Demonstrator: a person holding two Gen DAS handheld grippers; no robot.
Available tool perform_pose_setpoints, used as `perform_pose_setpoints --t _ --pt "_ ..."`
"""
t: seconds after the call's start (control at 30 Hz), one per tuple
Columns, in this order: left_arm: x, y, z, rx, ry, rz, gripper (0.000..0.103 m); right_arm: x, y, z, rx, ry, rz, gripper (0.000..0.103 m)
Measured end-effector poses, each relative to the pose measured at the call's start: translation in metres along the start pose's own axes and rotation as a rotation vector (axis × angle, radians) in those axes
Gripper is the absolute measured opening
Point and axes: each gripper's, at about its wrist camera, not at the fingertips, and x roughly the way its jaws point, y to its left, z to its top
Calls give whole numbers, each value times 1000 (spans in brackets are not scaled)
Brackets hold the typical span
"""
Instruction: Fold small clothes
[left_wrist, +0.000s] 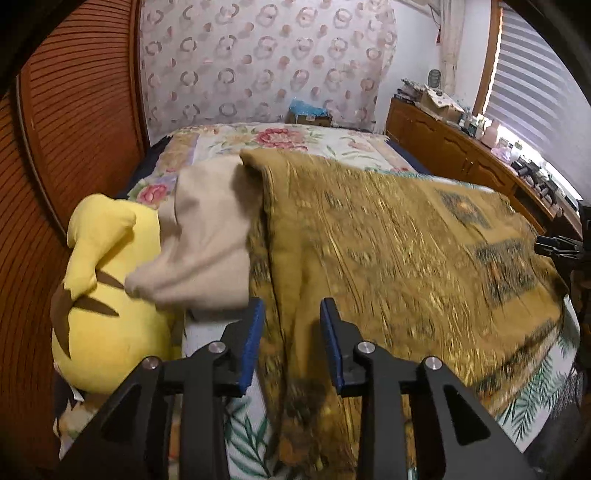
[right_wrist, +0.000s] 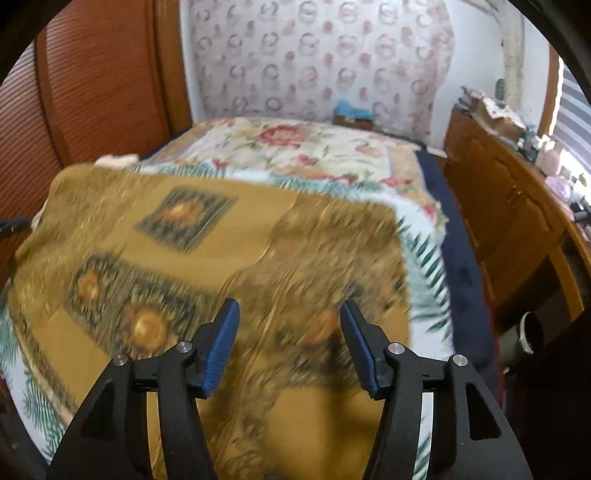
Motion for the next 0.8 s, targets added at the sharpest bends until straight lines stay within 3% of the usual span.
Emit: perform_pose_setpoints --t 0.23,0.43,0.8 --pt "-9 -12 -15 4 0 13 32 9 14 -21 -11 27 21 59" --pt "-6 -16 -23 18 7 41 33 18 16 -27 -13 31 11 59" --pt "2 -13 -36 -4 34 27 34 19 17 -31 -18 20 -6 62"
